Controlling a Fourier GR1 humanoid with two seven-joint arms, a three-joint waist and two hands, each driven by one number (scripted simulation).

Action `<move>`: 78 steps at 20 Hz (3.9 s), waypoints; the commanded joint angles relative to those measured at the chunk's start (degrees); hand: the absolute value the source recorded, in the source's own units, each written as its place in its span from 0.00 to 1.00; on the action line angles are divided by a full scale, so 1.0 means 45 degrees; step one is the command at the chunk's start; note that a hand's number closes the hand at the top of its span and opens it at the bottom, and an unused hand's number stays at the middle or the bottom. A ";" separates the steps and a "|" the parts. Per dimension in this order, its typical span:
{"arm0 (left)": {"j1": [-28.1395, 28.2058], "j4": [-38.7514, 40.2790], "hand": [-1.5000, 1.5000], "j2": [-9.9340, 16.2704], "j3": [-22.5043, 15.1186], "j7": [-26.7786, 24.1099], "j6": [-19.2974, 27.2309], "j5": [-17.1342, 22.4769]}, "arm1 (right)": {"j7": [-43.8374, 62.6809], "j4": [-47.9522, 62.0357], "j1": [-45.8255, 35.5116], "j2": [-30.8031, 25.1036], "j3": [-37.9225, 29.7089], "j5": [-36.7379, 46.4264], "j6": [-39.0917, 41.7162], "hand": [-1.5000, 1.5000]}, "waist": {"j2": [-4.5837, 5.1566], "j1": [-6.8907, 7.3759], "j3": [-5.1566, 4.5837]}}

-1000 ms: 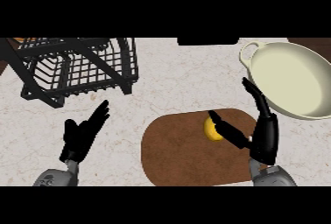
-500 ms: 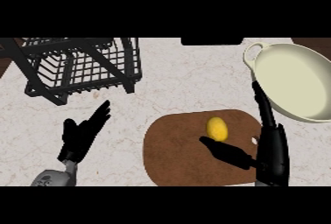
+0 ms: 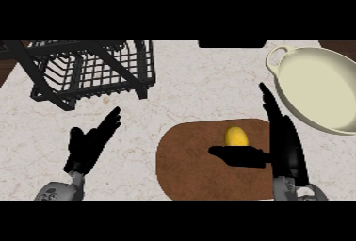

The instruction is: Pick the lemon from the cutting board and place it in the pot

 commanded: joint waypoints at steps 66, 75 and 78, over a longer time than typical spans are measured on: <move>0.0189 0.0017 0.50 -0.1036 0.1647 -0.0020 -0.1014 -0.1332 | -1.9521 1.2704 0.2429 -0.6991 -0.8007 -0.9944 0.7622 1.00 | 0.0084 -0.0452 0.0135; 0.0583 0.0349 0.50 -0.1436 0.1109 -0.0791 -0.1035 -0.1750 | -2.3482 1.8009 0.1567 -0.9712 -0.9024 -0.8542 0.8644 1.00 | 0.0114 0.0260 0.0111; -0.0505 0.0458 0.50 -0.1056 0.1661 0.0240 -0.1475 -0.1156 | -2.3775 1.8522 0.0832 -1.0647 -0.8884 -0.8072 0.8745 1.00 | 0.0078 0.0141 0.0074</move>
